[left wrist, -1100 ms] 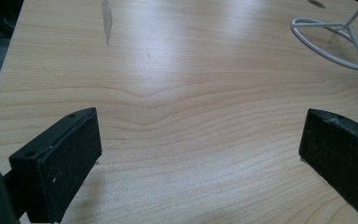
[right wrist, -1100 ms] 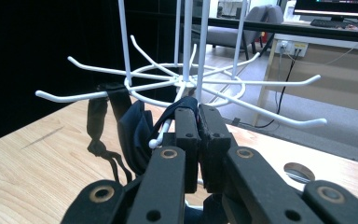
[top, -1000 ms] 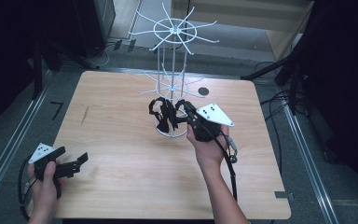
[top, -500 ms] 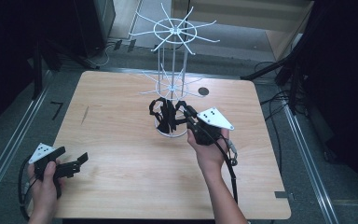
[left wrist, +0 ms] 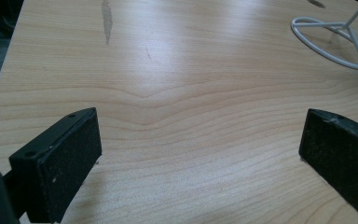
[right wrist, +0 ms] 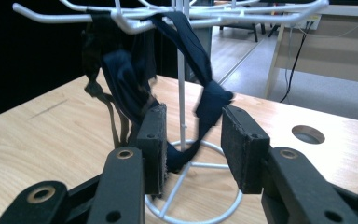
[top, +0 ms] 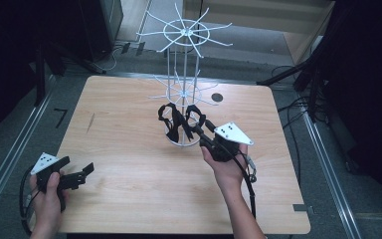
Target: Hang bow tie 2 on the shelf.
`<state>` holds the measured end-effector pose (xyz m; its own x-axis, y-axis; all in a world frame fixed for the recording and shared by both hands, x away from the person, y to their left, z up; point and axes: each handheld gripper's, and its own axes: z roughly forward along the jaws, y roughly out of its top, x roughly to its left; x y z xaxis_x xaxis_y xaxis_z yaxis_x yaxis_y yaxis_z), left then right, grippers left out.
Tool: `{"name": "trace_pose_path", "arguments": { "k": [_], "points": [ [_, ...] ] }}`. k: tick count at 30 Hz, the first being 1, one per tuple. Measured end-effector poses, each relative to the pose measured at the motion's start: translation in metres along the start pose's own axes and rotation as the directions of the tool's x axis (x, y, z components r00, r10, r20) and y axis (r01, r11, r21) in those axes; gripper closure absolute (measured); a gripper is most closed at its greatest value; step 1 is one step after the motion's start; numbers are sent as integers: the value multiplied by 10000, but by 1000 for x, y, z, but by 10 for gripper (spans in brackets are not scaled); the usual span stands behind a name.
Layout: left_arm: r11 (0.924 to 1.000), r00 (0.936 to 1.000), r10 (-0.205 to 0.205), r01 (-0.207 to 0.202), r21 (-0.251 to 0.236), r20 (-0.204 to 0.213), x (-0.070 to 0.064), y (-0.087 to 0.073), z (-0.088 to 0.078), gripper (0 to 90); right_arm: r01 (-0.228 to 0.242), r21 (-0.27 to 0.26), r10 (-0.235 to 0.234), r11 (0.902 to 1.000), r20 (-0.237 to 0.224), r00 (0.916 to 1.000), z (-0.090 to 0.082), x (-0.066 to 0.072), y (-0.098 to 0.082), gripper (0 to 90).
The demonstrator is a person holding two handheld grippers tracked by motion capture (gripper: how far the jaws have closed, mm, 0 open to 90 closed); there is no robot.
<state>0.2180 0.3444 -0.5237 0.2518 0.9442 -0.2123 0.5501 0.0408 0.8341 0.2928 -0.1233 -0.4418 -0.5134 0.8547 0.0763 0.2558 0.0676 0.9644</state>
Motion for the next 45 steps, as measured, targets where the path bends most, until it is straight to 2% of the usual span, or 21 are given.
{"name": "trace_pose_path", "arguments": {
  "k": [8,15,18,23,25,30,45],
  "points": [
    [10000,10000,5,-5,13,7,0,0,0,0,-158,221,161,9996,-157,9997,-6,-7,-13,557],
    [10000,10000,14,-14,28,2,0,0,0,0,-47,273,50,9996,-101,9999,-10,-16,-22,408],
    [10000,10000,6,-6,24,3,0,0,0,0,-115,413,117,9991,-37,9999,-12,-20,-25,395],
    [10000,10000,7,-7,31,2,0,0,0,0,363,603,-353,9975,-165,9992,-15,-22,-30,348],
    [10000,10000,4,-4,31,3,0,0,0,0,456,682,-445,9966,-181,9988,-16,-23,-33,342],
    [10000,10000,-13,13,12,-1,0,0,0,0,280,744,-260,9968,-276,9993,-17,-30,-43,340],
    [10000,10000,-11,11,15,-20,0,0,0,0,-61,974,70,9952,-93,9999,-33,-48,-62,316]
  ]
}}
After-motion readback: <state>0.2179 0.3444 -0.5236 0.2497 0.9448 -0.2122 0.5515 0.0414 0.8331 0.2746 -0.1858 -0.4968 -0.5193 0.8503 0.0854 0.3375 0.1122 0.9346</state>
